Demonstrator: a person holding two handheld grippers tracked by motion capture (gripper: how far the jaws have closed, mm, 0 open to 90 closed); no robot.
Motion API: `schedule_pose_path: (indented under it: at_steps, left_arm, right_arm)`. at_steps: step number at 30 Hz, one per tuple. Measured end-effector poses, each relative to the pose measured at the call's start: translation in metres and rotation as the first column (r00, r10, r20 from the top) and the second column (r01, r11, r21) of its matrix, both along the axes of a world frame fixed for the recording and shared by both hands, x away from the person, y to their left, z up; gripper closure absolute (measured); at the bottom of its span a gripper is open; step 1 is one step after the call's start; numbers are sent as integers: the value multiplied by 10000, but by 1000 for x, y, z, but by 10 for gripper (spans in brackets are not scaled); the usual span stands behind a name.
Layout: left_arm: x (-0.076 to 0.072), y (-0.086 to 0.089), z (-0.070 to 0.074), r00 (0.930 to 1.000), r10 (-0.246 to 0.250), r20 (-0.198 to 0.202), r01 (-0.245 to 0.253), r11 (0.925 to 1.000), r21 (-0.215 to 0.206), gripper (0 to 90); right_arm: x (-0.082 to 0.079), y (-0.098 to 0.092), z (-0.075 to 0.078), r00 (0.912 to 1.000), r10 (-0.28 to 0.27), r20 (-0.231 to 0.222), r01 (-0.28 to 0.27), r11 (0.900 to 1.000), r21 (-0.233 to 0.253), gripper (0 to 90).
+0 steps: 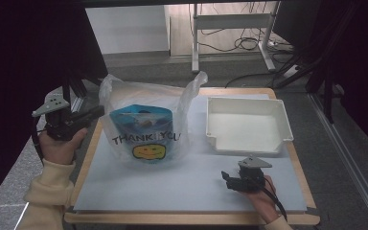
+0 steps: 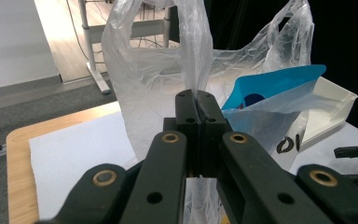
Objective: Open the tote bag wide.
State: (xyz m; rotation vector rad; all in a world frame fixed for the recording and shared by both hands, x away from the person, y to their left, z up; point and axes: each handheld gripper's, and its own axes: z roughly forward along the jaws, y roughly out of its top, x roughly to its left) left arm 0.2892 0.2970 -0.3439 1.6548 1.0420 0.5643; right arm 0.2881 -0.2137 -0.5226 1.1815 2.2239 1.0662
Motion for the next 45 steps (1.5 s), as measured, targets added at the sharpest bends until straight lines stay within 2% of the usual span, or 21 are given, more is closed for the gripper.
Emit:
schedule_pose_path:
  at_steps: [8, 12, 15, 21, 24, 27, 33, 37, 41, 45]
  left_arm:
    - [-6, 4, -4, 9999, -8, 106, 10, 9999, -155, 900]
    - [-7, 7, -6, 9999, -43, 121, 46, 9997, -258, 900]
    - [-8, 8, -6, 9999, -68, 118, 71, 9996, -291, 900]
    - [-7, 10, -6, 9998, -128, 140, 132, 9993, -339, 900]
    - [-6, 10, -6, 9998, -146, 124, 149, 9994, -307, 900]
    - [-7, 10, -5, 9998, -138, 139, 142, 9994, -302, 900]
    - [-7, 11, -4, 9999, -92, 141, 96, 9995, -299, 900]
    - [-5, 11, -4, 9999, -86, 123, 90, 9995, -296, 900]
    - [-5, 11, -4, 9999, -95, 125, 99, 9995, -313, 900]
    - [-6, 10, -4, 9998, -113, 149, 118, 9995, -306, 900]
  right_arm:
    - [-1, 0, 1, 10000, -8, 78, 7, 10000, 71, 224]
    - [-2, 2, 5, 9993, 149, 339, -149, 9999, 9, 237]
    - [-2, 5, 11, 9981, 294, 539, -303, 9994, 160, 251]
    - [4, 17, 45, 9892, 642, 1320, -739, 9948, 701, 292]
    - [12, 28, 69, 9793, 1028, 1743, -1185, 9896, 820, 324]
    - [22, 38, 91, 9732, 1407, 1822, -1639, 9792, 1195, 363]
    - [50, 64, 129, 9595, 1927, 2057, -2245, 9637, 1446, 393]
    - [62, 78, 145, 9535, 2116, 2144, -2477, 9558, 1583, 413]
    - [69, 92, 157, 9447, 2306, 2332, -2696, 9509, 1522, 442]
    - [80, 102, 164, 9451, 2299, 2321, -2719, 9475, 1683, 474]
